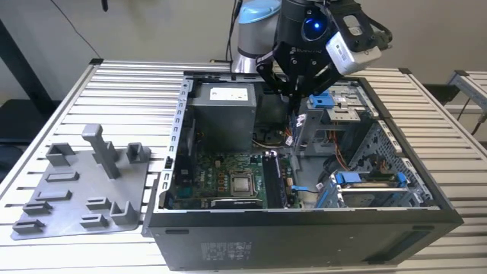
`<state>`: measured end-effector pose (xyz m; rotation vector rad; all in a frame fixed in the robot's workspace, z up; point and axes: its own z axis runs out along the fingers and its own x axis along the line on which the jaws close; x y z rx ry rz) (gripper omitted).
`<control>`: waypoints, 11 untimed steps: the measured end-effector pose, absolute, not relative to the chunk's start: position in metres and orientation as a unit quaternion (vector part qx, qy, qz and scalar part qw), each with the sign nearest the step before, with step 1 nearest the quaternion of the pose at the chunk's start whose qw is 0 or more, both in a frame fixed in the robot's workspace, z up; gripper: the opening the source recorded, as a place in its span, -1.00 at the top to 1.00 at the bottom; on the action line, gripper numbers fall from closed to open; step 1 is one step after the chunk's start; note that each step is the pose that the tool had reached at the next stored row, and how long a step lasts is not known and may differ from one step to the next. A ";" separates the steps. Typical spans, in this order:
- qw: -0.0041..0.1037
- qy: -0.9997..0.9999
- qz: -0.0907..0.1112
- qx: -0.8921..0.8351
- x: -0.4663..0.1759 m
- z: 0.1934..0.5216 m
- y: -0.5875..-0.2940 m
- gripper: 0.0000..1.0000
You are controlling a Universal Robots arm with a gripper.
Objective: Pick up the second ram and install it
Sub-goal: 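Insert the second ram into the second slot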
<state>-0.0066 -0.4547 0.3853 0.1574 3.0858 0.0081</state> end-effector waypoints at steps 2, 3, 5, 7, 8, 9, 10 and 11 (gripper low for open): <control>0.026 0.998 0.003 0.051 -0.007 0.385 -0.455 0.72; 0.026 0.998 0.002 0.051 -0.007 0.385 -0.455 0.72; 0.026 0.999 0.000 0.045 -0.007 0.385 -0.455 0.72; 0.026 0.999 -0.003 0.040 -0.007 0.384 -0.455 0.72; 0.026 0.999 -0.004 0.039 -0.007 0.384 -0.455 0.72; 0.025 0.999 -0.004 0.039 -0.007 0.383 -0.455 0.72; 0.025 0.999 -0.004 0.039 -0.007 0.383 -0.455 0.72; 0.025 0.999 -0.004 0.039 -0.007 0.383 -0.455 0.72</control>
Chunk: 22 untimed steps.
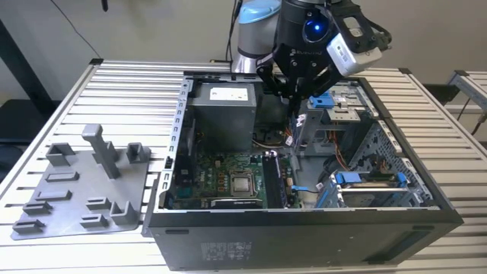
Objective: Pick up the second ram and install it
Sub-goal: 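Insert the second ram into the second slot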
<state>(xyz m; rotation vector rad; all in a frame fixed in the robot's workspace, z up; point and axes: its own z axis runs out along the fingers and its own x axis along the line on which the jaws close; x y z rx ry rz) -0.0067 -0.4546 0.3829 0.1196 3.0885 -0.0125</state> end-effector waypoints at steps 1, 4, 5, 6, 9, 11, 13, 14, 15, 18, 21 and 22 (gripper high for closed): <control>0.025 0.999 -0.004 0.039 -0.007 0.383 -0.455 0.72; 0.025 0.999 -0.004 0.039 -0.007 0.383 -0.455 0.72; 0.025 0.999 -0.004 0.039 -0.007 0.383 -0.455 0.72; 0.024 0.999 -0.004 0.039 -0.007 0.382 -0.455 0.72; 0.003 0.999 -0.005 0.039 -0.006 0.382 -0.455 0.72; -0.005 0.999 -0.003 0.039 -0.005 0.382 -0.455 0.72; -0.005 0.999 0.004 0.038 -0.004 0.381 -0.455 0.72; -0.006 0.999 0.009 0.037 -0.004 0.381 -0.455 0.72; -0.006 0.999 0.015 0.037 -0.004 0.381 -0.455 0.72; -0.005 0.999 0.022 0.037 -0.004 0.376 -0.457 0.72; 0.000 0.999 0.022 0.037 -0.003 0.373 -0.457 0.72; 0.004 0.999 0.023 0.037 -0.003 0.372 -0.457 0.72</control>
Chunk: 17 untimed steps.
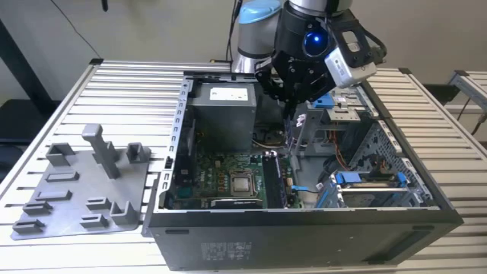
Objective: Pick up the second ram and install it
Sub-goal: 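Insert the second ram into the second slot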
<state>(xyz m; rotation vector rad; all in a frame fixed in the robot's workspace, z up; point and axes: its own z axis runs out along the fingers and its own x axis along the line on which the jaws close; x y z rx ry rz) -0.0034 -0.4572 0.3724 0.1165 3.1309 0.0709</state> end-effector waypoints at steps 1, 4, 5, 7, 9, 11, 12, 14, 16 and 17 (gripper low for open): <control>0.008 0.999 0.023 0.037 -0.003 0.371 -0.457 0.72; 0.009 0.999 0.023 0.039 -0.003 0.368 -0.457 0.72; 0.009 0.999 0.023 0.041 -0.003 0.367 -0.457 0.72; 0.009 0.999 0.023 0.045 -0.003 0.366 -0.457 0.72; 0.009 0.999 0.023 0.046 -0.003 0.366 -0.457 0.72; 0.009 0.999 0.023 0.046 -0.004 0.366 -0.457 0.72; 0.009 0.999 0.023 0.046 -0.004 0.366 -0.457 0.72; 0.009 0.999 0.023 0.047 -0.004 0.366 -0.457 0.72; 0.009 0.999 0.023 0.048 -0.004 0.366 -0.457 0.72; 0.009 0.999 0.023 0.048 -0.004 0.366 -0.457 0.72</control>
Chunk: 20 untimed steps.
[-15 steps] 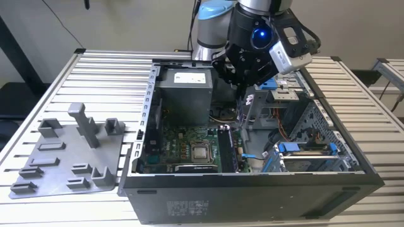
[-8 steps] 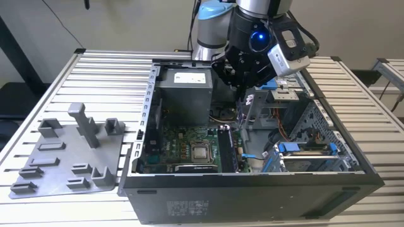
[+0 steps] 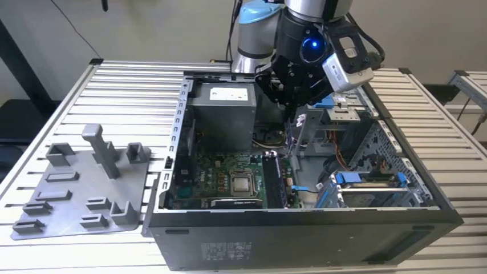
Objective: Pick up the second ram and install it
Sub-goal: 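Insert the second ram into the second slot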
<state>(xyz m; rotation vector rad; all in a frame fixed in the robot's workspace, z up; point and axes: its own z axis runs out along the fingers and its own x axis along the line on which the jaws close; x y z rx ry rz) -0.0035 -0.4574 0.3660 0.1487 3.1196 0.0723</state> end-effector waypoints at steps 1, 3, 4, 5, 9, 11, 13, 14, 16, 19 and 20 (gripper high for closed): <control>0.009 0.999 0.023 0.048 -0.004 0.366 -0.457 0.72; 0.009 0.999 0.023 0.048 -0.004 0.366 -0.457 0.72; 0.009 0.999 0.023 0.048 -0.004 0.366 -0.457 0.72; 0.009 0.999 0.023 0.048 -0.004 0.365 -0.457 0.72; 0.009 0.999 0.023 0.047 -0.004 0.361 -0.457 0.72; 0.009 0.999 0.023 0.038 -0.004 0.357 -0.457 0.72; 0.008 0.999 0.024 0.022 -0.004 0.354 -0.457 0.72; 0.008 1.000 0.024 0.014 -0.004 0.352 -0.457 0.72; 0.008 1.000 0.024 0.009 -0.004 0.349 -0.457 0.72; 0.008 1.000 0.023 0.008 -0.003 0.344 -0.455 0.72; 0.008 1.000 0.023 0.008 -0.003 0.343 -0.455 0.72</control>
